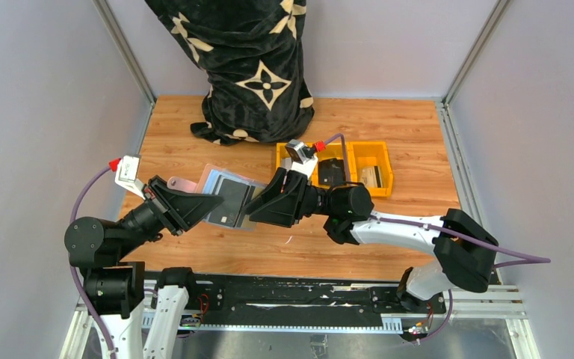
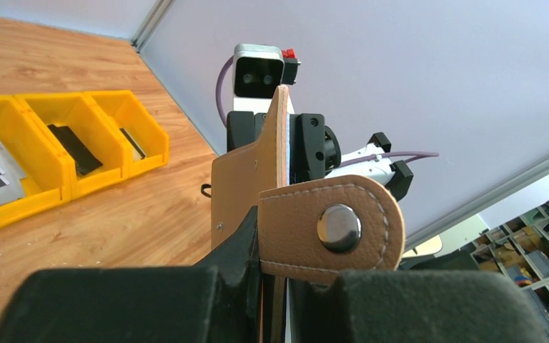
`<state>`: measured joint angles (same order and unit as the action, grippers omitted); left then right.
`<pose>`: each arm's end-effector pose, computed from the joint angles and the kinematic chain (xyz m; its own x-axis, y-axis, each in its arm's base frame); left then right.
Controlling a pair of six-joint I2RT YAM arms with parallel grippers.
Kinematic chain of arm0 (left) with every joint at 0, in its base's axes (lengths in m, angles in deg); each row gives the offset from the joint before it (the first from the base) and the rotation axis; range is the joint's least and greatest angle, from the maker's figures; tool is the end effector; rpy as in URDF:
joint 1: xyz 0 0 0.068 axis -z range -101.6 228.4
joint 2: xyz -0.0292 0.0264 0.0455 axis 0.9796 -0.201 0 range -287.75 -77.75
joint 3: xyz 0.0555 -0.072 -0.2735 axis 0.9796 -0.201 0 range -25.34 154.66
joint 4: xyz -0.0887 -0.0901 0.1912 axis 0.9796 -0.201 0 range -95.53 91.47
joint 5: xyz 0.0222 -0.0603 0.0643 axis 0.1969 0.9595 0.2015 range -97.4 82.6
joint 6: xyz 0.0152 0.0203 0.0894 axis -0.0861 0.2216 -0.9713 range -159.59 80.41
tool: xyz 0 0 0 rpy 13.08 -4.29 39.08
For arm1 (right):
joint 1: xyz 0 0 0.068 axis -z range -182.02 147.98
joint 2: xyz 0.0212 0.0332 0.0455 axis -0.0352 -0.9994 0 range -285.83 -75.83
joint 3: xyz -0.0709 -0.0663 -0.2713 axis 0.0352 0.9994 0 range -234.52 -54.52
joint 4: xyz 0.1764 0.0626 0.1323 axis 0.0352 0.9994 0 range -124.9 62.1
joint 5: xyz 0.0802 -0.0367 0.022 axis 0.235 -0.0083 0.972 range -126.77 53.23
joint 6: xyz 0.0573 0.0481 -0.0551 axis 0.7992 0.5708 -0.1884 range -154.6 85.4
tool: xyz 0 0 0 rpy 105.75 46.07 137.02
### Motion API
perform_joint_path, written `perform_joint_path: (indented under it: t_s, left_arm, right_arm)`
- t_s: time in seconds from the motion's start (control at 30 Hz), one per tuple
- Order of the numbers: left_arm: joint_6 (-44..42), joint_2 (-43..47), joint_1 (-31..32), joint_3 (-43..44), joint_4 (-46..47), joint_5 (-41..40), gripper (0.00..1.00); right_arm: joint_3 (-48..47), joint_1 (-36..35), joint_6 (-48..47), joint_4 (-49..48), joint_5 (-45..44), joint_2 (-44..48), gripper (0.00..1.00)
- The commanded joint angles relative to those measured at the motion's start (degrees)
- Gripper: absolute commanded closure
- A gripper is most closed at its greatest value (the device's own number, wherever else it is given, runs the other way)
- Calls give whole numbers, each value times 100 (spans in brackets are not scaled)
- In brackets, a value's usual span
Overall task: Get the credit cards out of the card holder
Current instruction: Remove the credit card from the card holder.
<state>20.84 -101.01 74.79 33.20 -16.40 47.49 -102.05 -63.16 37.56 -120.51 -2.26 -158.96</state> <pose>0.0206 -0.0673 0.4310 -0.4986 -0.5326 -0.6839 0.6264 0.3240 -0.7090 0.0956 0.2719 0.4272 -0.7410 0.2806 -0.6101 -0.6269 -0.6146 0.4788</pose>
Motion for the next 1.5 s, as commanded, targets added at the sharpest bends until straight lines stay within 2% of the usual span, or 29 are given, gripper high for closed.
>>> perform_joint_path:
  t_s: [0.0,0.23,0.43,0.53,0.6,0.73,0.8,0.93,1.07,1.17,1.23,1.3,1.4,1.47]
  left_arm:
    - [14,-11,1,129,231,-32,85]
    - [60,6,1,165,286,30,86]
    - [78,13,1,147,296,39,86]
    - [26,31,1,52,258,45,86]
    - [-51,41,1,15,206,55,86]
    - [-11,68,2,-51,222,55,82]
    - [47,68,2,-45,262,71,79]
    - [245,48,1,-82,390,190,75]
    - [387,0,1,-57,495,219,76]
    - [481,-26,1,-42,578,200,83]
    - [472,-24,1,-47,574,162,89]
    - [430,-12,1,-75,546,131,92]
    - [337,5,2,-104,436,110,93]
    - [308,22,1,-103,389,108,94]
  right_arm:
    - [-308,-98,-221,106,152,12,54]
    - [-349,-92,-505,754,23,31,57]
    - [-537,-91,-434,656,-33,-63,60]
    - [-807,-95,-209,348,74,-203,65]
    - [-955,-99,17,140,159,-328,70]
    - [-927,-91,57,140,127,-370,92]
    - [-830,-91,59,109,77,-364,100]
    - [-725,-89,165,-130,76,-393,100]
    - [-597,-93,181,-338,162,-328,99]
    - [-432,-99,170,-421,156,-213,93]
    - [-380,-104,175,-497,147,-174,81]
    - [-421,-108,162,-504,130,-172,75]
    - [-568,-117,196,-516,142,-229,75]
    - [-639,-117,232,-535,138,-283,80]
